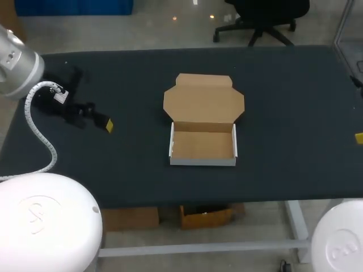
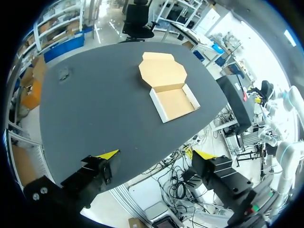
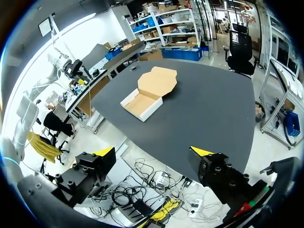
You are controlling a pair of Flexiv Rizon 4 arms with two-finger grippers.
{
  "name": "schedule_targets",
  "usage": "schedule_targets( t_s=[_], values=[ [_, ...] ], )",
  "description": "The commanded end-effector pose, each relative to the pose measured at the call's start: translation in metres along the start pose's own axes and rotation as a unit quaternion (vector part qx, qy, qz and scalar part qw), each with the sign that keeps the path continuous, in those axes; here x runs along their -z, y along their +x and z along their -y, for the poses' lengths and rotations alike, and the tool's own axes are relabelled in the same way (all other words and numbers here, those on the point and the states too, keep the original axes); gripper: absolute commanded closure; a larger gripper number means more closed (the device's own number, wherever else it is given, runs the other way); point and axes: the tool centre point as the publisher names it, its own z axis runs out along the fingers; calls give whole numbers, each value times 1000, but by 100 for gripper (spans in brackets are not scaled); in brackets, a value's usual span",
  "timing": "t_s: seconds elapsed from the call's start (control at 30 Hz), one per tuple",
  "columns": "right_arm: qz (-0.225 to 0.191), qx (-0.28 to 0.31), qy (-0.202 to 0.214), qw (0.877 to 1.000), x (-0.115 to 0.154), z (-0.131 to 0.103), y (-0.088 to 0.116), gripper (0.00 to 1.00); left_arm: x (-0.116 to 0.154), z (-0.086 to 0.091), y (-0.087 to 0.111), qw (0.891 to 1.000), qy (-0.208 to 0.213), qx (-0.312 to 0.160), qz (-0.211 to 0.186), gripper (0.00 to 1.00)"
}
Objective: Assemble the packaging by folding the flat box into shape, placing the metal phone stand inside, and closing the box properly
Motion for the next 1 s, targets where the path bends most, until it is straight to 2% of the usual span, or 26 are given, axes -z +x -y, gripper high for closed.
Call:
schedule_targets(
  t_s=[0.03,0.5,1.0],
  values=[
    [4,-14,9,1000,6,-2,5,0,7,-2,1,1000,-2,11,-1,0],
    [-5,-65,25,998,15,7,5,0,23,-8,11,999,-14,39,0,0],
    [-16,-84,32,996,15,6,2,0,19,-6,16,998,-30,55,-3,0]
  ],
)
